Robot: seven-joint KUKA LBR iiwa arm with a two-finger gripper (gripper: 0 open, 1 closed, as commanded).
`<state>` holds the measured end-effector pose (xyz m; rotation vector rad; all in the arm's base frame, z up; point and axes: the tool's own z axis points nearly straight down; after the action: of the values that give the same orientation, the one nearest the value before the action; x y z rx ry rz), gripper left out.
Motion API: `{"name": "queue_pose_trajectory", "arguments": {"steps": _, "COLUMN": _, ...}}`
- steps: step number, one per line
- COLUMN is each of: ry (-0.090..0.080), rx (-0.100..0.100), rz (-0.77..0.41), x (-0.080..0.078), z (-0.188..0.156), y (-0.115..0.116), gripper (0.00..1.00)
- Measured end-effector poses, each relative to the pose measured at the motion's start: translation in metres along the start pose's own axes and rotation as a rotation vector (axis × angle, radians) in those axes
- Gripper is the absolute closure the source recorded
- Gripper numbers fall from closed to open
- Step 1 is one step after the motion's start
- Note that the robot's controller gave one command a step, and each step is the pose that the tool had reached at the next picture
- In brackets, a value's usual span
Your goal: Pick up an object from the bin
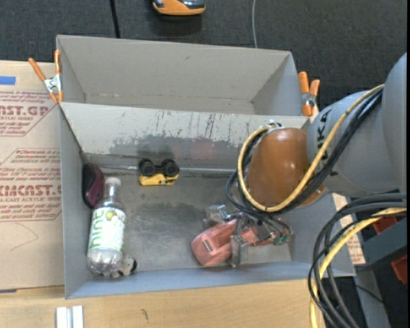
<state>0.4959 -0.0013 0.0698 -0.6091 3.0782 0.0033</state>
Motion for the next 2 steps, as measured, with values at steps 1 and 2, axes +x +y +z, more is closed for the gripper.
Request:
{"name": "queue_pose_trajectory", "arguments": {"steps": 1, "ry": 0.000, "rx": 0.000, "rz": 0.000, "x": 0.0000, "z": 0.0000, "y": 0.0000, "gripper": 1.00}}
{"name": "queue_pose_trajectory", "arguments": {"steps": 2, "ry": 0.000, "rx": 0.000, "rz": 0.000, "x": 0.0000, "z": 0.0000, "y": 0.0000, "gripper": 1.00}}
